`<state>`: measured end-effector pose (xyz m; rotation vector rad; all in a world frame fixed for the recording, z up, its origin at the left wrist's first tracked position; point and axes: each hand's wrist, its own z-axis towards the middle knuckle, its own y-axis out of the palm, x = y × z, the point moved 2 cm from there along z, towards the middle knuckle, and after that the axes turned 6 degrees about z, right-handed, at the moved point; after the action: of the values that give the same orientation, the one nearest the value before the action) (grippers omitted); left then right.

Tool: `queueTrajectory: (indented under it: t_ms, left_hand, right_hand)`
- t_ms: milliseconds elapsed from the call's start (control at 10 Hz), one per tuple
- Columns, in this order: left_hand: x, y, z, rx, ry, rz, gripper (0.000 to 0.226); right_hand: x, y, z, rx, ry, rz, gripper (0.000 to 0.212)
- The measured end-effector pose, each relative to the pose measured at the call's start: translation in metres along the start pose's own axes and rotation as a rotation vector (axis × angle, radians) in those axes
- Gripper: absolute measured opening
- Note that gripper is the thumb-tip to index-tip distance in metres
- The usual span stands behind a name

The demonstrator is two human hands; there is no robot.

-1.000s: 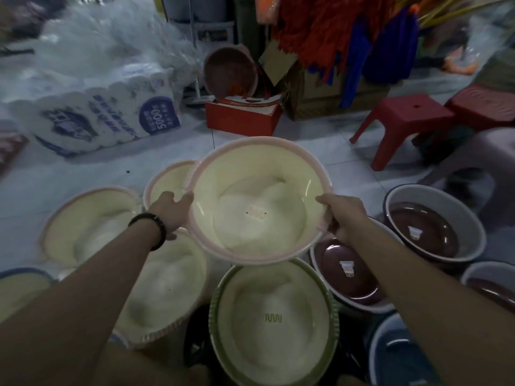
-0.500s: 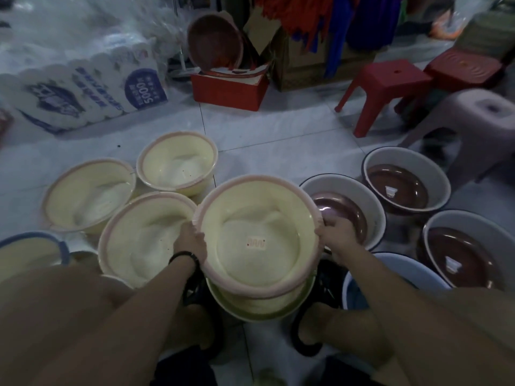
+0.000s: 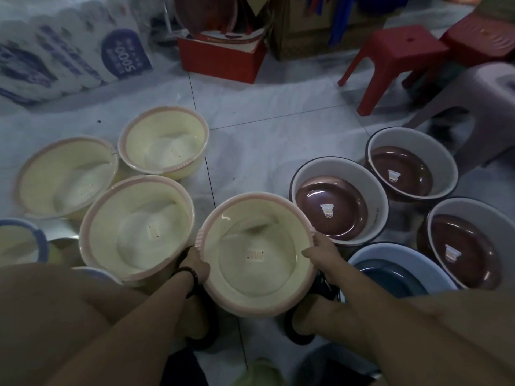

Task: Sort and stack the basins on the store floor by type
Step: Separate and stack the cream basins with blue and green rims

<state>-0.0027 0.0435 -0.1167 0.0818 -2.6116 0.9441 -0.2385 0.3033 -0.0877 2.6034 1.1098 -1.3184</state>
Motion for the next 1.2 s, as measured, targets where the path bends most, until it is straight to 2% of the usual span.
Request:
queueTrajectory:
  t_ms: [100, 200, 300, 400, 500, 600, 700, 800, 900, 1000, 1100, 1200]
  left_hand:
    - [-0.075, 0.041, 0.118, -0.054, -0.042, 0.061, 0.045]
    - [-0.086, 0.050, 0.140, -0.061, -0.006, 0.131, 0.050]
    - [-0.026, 0.010, 0.044, -0.029, 0.035, 0.075, 0.043]
    - [-0.009, -0.026, 0.005, 0.111, -0.045, -0.046, 0.038]
    - [-0.025, -0.062, -0.005, 0.272, -0.277, -0.409, 0.067]
    - [-0.058, -0.078, -0.010, 0.198, -0.483, -0.931, 0.077]
    - [-0.084, -0.072, -0.006, 0.071, -0.527, -1.203, 0.056]
    - [-0.098, -0.073, 0.012, 0.005, -0.495, -1.375, 0.067]
    - [-0.085, -0.085, 0.003, -0.010, -0.467, -1.587, 0.057]
    - [-0.078, -0.082, 0.001, -0.036, -0.508, -1.685, 0.059]
    - [-0.070, -0.082, 0.007, -0.030, -0.491, -1.687, 0.049]
    - [-0.052, -0.087, 0.007, -0.006, -0.466, -1.677, 0.043]
  right_hand:
    - [0.007, 0.002, 0.009, -0.079, 0.054, -0.101, 0.061]
    - [0.004, 0.005, 0.011, -0.111, 0.081, -0.236, 0.061]
    - [-0.007, 0.010, 0.011, -0.090, 0.103, -0.391, 0.065]
    - [-0.038, 0.026, -0.004, 0.057, 0.004, -0.639, 0.065]
    - [-0.066, 0.068, -0.019, 0.050, -0.183, -0.655, 0.051]
    - [-0.082, 0.123, -0.033, -0.177, -0.250, -0.502, 0.036]
    - [-0.085, 0.173, -0.050, -0.380, -0.180, -0.281, 0.029]
    - [-0.082, 0.205, -0.064, -0.464, -0.135, -0.279, 0.033]
    - [-0.082, 0.216, -0.065, -0.507, -0.185, -0.400, 0.032]
    - [-0.078, 0.216, -0.055, -0.495, -0.234, -0.591, 0.037]
    - [-0.075, 0.215, -0.046, -0.440, -0.186, -0.573, 0.038]
    - [-0.075, 0.219, -0.041, -0.454, -0.139, -0.480, 0.029]
